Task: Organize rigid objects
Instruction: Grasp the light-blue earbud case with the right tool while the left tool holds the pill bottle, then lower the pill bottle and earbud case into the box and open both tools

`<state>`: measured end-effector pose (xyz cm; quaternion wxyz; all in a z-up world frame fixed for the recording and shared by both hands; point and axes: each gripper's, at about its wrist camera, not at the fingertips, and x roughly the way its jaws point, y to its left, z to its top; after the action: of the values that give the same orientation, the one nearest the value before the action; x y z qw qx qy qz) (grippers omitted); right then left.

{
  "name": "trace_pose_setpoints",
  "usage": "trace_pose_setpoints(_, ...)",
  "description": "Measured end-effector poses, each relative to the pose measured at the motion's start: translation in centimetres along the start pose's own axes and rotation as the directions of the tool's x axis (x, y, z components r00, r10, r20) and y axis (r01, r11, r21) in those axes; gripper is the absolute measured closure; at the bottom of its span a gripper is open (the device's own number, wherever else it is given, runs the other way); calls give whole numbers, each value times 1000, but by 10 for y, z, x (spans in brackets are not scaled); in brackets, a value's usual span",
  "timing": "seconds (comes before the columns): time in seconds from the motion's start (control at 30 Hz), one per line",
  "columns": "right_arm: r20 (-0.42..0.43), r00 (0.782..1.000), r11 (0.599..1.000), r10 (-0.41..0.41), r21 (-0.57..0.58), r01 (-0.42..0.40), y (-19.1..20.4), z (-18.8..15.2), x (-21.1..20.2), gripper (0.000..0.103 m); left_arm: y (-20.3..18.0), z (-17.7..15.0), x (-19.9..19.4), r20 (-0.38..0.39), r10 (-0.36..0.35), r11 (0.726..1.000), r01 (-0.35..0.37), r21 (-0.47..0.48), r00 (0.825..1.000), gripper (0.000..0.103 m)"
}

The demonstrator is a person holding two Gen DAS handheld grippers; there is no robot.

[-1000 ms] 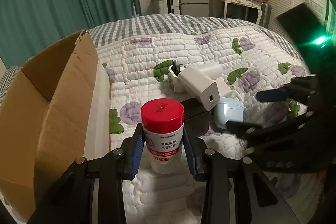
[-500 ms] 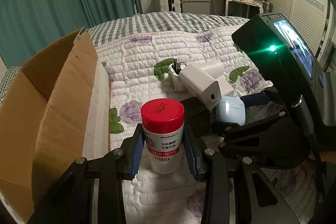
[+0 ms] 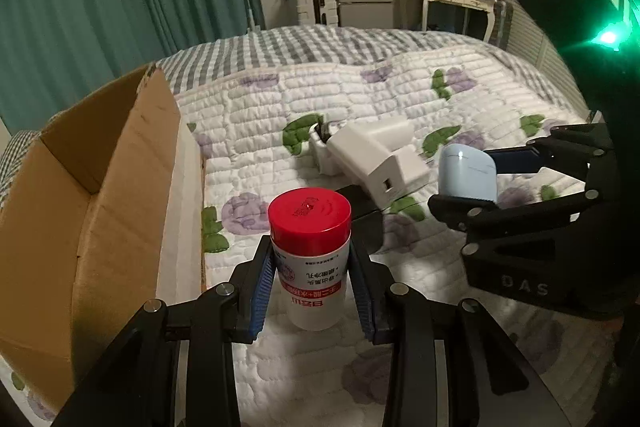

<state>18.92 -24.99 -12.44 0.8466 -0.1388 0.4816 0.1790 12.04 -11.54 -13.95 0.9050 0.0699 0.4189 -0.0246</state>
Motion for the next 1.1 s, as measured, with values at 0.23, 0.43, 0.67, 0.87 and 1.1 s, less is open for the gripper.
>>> trace_pose_setpoints(0.23,86,992,994,-94,64,89,-8,3,-54,45,1,17,-46,73,-73,997,74,-11,995,66)
trace_pose_setpoints(0.43,168,980,989,-111,119,92,1,14,-115,45,27,37,-105,175,-105,993,111,-25,979,66)
trace_pose_setpoints(0.67,261,955,989,-142,80,125,47,47,-176,45,89,50,-164,278,-84,992,107,-70,957,66)
trace_pose_setpoints(0.87,346,934,996,-91,40,82,99,76,-210,45,136,51,-173,287,-47,993,74,-87,957,66)
trace_pose_setpoints(1.1,354,935,1000,-19,-11,24,154,98,-190,45,184,22,-135,213,-2,996,22,-89,977,66)
